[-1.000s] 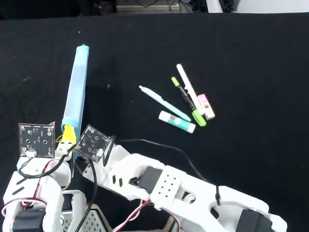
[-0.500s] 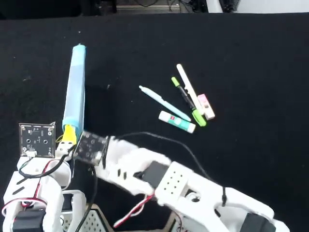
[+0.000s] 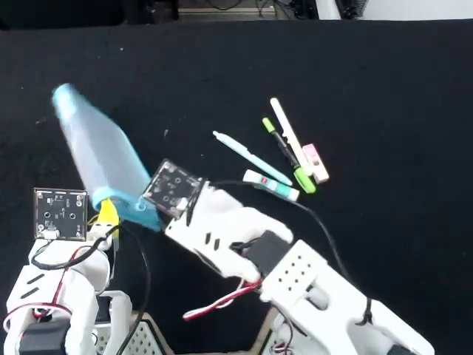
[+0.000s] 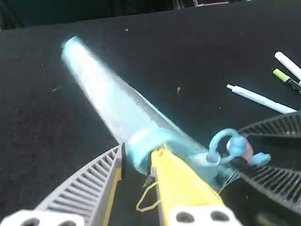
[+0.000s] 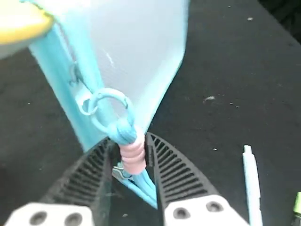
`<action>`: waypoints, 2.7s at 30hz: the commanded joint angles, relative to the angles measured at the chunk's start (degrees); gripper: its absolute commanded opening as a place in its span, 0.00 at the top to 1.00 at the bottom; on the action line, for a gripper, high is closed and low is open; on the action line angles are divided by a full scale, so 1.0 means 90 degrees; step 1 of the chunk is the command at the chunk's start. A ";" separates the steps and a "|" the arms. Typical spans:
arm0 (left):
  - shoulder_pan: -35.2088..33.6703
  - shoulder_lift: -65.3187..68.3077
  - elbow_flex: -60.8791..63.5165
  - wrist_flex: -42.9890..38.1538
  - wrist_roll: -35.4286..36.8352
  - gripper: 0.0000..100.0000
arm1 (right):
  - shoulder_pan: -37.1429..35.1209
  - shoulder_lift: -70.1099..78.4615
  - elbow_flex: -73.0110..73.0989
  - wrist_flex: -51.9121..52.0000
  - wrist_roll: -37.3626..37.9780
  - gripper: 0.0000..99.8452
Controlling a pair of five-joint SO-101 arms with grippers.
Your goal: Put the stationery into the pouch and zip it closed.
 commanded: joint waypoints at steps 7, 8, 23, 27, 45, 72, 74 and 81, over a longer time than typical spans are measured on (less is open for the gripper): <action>-0.0054 0.0020 -0.0396 0.0020 -0.0322 0.82 | 0.0186 -0.0542 -0.0249 0.0010 0.0088 0.99; -0.0054 0.0029 -0.0366 0.0020 -0.0322 0.82 | 0.0186 -0.0542 -0.0249 0.0010 0.0088 0.99; -0.0054 -0.0020 -0.0063 0.0010 -0.0791 0.88 | 0.0225 -0.0562 -0.0161 0.0020 0.0098 0.99; -0.0054 -0.0020 -0.0317 -0.0020 -0.0752 0.95 | 0.0225 -0.0562 -0.0161 0.0029 0.0098 0.99; -0.0747 0.0039 -0.0308 -0.1260 -0.0010 0.97 | 0.1241 -0.2466 -0.0278 0.0762 0.0088 0.99; -0.0747 0.3702 -0.1929 -0.0606 -0.0039 0.89 | 0.1768 -0.2672 -0.0396 0.0967 0.0068 0.99; -0.0747 0.3702 -0.1705 -0.0821 -0.0049 0.89 | 0.1651 -0.2672 -0.0386 0.0987 0.0078 0.99; -0.0747 0.3634 -0.1001 -0.1768 -0.0010 0.89 | 0.1641 -0.2672 -0.0298 0.0938 0.0078 0.99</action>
